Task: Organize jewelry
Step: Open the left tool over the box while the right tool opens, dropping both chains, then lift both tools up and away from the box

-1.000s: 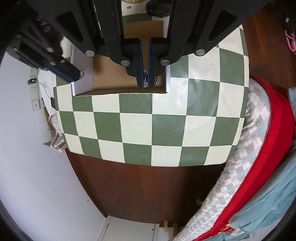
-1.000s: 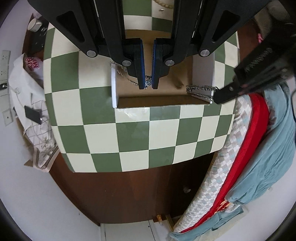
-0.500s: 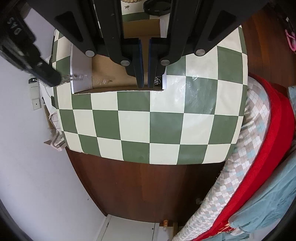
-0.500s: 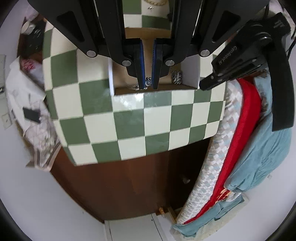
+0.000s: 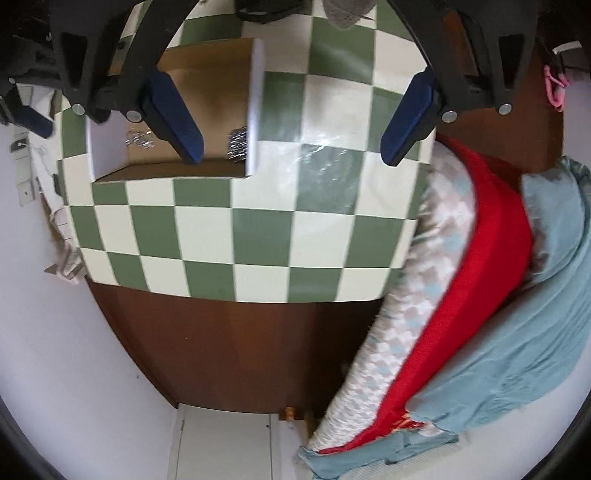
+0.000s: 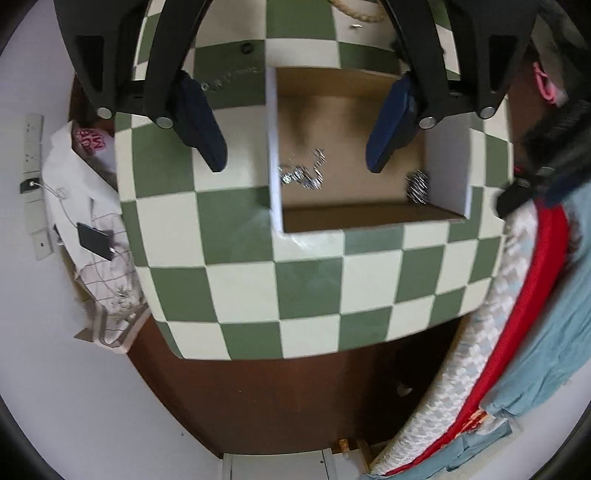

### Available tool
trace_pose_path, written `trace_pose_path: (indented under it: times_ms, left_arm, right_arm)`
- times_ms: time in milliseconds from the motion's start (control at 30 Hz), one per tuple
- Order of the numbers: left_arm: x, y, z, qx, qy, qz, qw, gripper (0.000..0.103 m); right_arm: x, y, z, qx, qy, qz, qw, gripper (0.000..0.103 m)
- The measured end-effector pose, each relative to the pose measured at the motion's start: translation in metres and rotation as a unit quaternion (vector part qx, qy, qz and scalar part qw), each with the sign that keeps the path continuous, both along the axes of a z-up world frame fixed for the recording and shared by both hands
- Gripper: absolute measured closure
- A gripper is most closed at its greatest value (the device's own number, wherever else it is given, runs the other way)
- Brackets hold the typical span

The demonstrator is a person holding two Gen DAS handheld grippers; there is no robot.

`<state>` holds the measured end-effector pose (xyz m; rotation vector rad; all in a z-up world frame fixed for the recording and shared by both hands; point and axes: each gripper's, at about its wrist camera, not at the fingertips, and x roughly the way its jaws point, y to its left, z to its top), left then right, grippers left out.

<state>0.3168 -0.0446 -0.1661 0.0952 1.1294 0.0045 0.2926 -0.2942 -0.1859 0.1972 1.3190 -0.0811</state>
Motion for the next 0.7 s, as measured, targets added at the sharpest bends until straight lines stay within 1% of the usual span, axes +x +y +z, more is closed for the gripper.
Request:
trace_pose_path:
  times_ms: [33, 67, 200, 233, 333, 533, 700]
  left_arm:
    - [-0.003, 0.002, 0.0, 0.002, -0.002, 0.002, 1.0, 0.001]
    - [-0.007, 0.004, 0.001, 0.0, -0.006, 0.003, 1.0, 0.001]
    - [-0.025, 0.01, 0.003, 0.005, -0.022, 0.004, 0.9997, 0.0]
    - [-0.03, 0.011, 0.004, 0.005, -0.025, 0.006, 0.9997, 0.0]
    - [-0.047, 0.016, 0.009, 0.012, -0.036, 0.016, 0.9992, 0.0]
    - [-0.083, 0.023, 0.031, 0.009, -0.062, 0.021, 0.9978, 0.0]
    - [-0.115, 0.027, 0.061, 0.002, -0.096, 0.015, 0.9953, 0.0]
  right_arm:
    - [-0.003, 0.001, -0.002, -0.008, 0.002, 0.003, 1.0, 0.005]
    - [-0.007, 0.003, -0.004, -0.016, 0.002, 0.006, 1.0, 0.003]
    - [-0.024, 0.014, -0.004, -0.027, -0.007, 0.02, 0.999, 0.002]
    - [-0.028, 0.017, -0.002, -0.028, -0.011, 0.022, 0.999, 0.0]
    - [-0.041, 0.023, 0.006, -0.039, -0.027, 0.023, 0.999, 0.0]
    - [-0.069, 0.03, 0.036, -0.049, -0.061, 0.018, 0.997, 0.0]
    - [-0.095, 0.035, 0.067, -0.065, -0.096, 0.014, 0.993, 0.0]
